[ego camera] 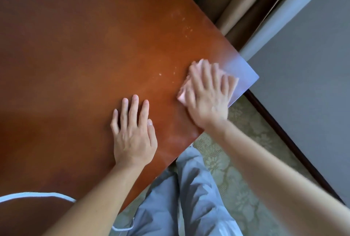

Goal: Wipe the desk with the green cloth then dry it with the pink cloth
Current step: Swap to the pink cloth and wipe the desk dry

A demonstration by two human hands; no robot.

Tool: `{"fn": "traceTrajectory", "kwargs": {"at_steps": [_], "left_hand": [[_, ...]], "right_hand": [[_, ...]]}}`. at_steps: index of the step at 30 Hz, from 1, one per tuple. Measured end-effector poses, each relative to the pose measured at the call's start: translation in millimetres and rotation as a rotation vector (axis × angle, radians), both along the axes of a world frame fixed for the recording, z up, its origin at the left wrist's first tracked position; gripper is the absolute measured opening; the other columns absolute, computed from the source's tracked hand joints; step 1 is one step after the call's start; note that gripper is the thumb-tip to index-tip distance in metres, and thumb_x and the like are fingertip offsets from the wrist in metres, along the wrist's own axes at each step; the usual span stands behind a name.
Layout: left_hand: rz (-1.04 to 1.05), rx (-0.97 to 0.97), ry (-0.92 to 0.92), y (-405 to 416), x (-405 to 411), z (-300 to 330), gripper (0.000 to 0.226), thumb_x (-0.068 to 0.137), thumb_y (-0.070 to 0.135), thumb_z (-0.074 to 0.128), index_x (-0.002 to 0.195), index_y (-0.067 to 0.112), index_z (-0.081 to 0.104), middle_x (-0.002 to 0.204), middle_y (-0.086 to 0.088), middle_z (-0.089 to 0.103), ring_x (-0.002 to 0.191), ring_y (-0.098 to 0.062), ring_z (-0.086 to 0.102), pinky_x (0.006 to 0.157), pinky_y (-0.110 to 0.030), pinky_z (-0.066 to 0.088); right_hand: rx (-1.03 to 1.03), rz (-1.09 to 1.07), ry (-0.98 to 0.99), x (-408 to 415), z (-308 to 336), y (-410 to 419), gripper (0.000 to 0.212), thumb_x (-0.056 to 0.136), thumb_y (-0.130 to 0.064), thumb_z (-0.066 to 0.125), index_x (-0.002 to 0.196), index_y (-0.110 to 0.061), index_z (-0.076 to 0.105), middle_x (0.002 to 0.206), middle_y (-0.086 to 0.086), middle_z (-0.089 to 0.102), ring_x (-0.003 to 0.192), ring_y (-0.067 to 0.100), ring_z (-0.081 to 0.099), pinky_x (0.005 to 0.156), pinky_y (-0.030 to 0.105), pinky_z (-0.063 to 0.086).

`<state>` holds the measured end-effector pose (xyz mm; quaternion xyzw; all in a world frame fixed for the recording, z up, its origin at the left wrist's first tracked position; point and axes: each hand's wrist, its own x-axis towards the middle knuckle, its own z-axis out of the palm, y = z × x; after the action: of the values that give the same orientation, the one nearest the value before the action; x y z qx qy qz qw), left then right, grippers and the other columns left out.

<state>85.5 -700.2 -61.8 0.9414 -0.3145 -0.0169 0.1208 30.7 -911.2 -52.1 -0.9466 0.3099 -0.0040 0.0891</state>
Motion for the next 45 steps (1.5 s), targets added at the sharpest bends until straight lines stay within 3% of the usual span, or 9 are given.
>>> {"fn": "traceTrajectory", "kwargs": {"at_steps": [3,6,15,20,24,27,34,40,45], "left_hand": [[-0.004,0.005,-0.003,0,-1,0,0.053,0.102,0.026,0.039,0.153,0.014,0.042,0.164,-0.012,0.033,0.154,-0.034,0.025,0.122,-0.054,0.017],[-0.004,0.005,-0.005,1,0,0,0.053,0.103,0.027,0.038,0.153,0.015,0.042,0.164,-0.011,0.034,0.154,-0.033,0.024,0.122,-0.054,0.017],[-0.001,-0.003,-0.005,0,1,-3,0.053,0.103,0.029,0.036,0.154,0.015,0.042,0.164,-0.011,0.033,0.154,-0.032,0.024,0.123,-0.053,0.016],[-0.007,0.001,-0.030,1,0,-7,0.053,0.102,0.028,0.037,0.154,0.015,0.041,0.164,-0.011,0.032,0.154,-0.032,0.023,0.123,-0.053,0.017],[0.002,0.003,-0.036,1,-2,-5,0.053,0.101,0.026,0.040,0.153,0.015,0.043,0.164,-0.010,0.033,0.154,-0.031,0.025,0.123,-0.053,0.019],[0.003,0.003,-0.036,0,-1,-4,0.053,0.100,0.026,0.042,0.152,0.016,0.045,0.164,-0.009,0.034,0.154,-0.030,0.026,0.123,-0.053,0.021],[0.003,-0.008,-0.035,-1,-1,-4,0.053,0.100,0.024,0.043,0.151,0.015,0.046,0.163,-0.010,0.036,0.153,-0.031,0.028,0.123,-0.054,0.021],[0.003,0.013,-0.024,0,-1,-3,0.053,0.099,0.025,0.042,0.151,0.015,0.046,0.164,-0.010,0.034,0.153,-0.031,0.027,0.122,-0.054,0.021],[0.003,0.023,-0.018,0,-1,-3,0.055,0.098,0.025,0.042,0.152,0.016,0.044,0.164,-0.009,0.033,0.154,-0.030,0.025,0.123,-0.054,0.020]], "right_hand": [[0.040,0.217,-0.049,-19,-4,48,0.054,0.107,-0.046,0.033,0.158,-0.027,0.039,0.167,0.005,0.030,0.157,0.034,0.017,0.123,0.058,0.018],[0.018,0.393,-0.049,-29,-2,20,0.052,0.107,-0.045,0.034,0.156,-0.029,0.042,0.164,0.005,0.035,0.155,0.034,0.024,0.123,0.056,0.018],[-0.011,0.135,0.019,-13,-3,-91,0.054,0.108,-0.049,0.022,0.160,-0.036,0.030,0.170,0.005,0.022,0.157,0.031,0.013,0.126,0.051,0.004],[0.023,0.190,0.026,1,3,-72,0.053,0.109,-0.049,0.019,0.161,-0.038,0.028,0.170,0.003,0.020,0.158,0.031,0.011,0.125,0.053,0.006],[0.074,0.406,0.001,33,5,10,0.052,0.109,-0.046,0.025,0.158,-0.033,0.038,0.167,0.004,0.029,0.157,0.033,0.017,0.125,0.056,0.012],[0.098,0.533,0.004,40,6,-9,0.051,0.109,-0.045,0.027,0.157,-0.034,0.040,0.166,0.004,0.031,0.156,0.033,0.020,0.126,0.053,0.012],[0.104,0.262,0.013,85,10,-78,0.054,0.108,-0.049,0.020,0.159,-0.036,0.035,0.171,0.005,0.019,0.158,0.034,0.006,0.126,0.055,0.000],[0.135,0.489,-0.072,17,6,26,0.046,0.109,-0.042,0.040,0.151,-0.028,0.050,0.164,0.007,0.036,0.155,0.036,0.022,0.124,0.059,0.015],[0.143,0.607,-0.051,12,7,9,0.042,0.108,-0.041,0.044,0.148,-0.031,0.054,0.161,0.006,0.040,0.153,0.036,0.029,0.124,0.057,0.018]]}}
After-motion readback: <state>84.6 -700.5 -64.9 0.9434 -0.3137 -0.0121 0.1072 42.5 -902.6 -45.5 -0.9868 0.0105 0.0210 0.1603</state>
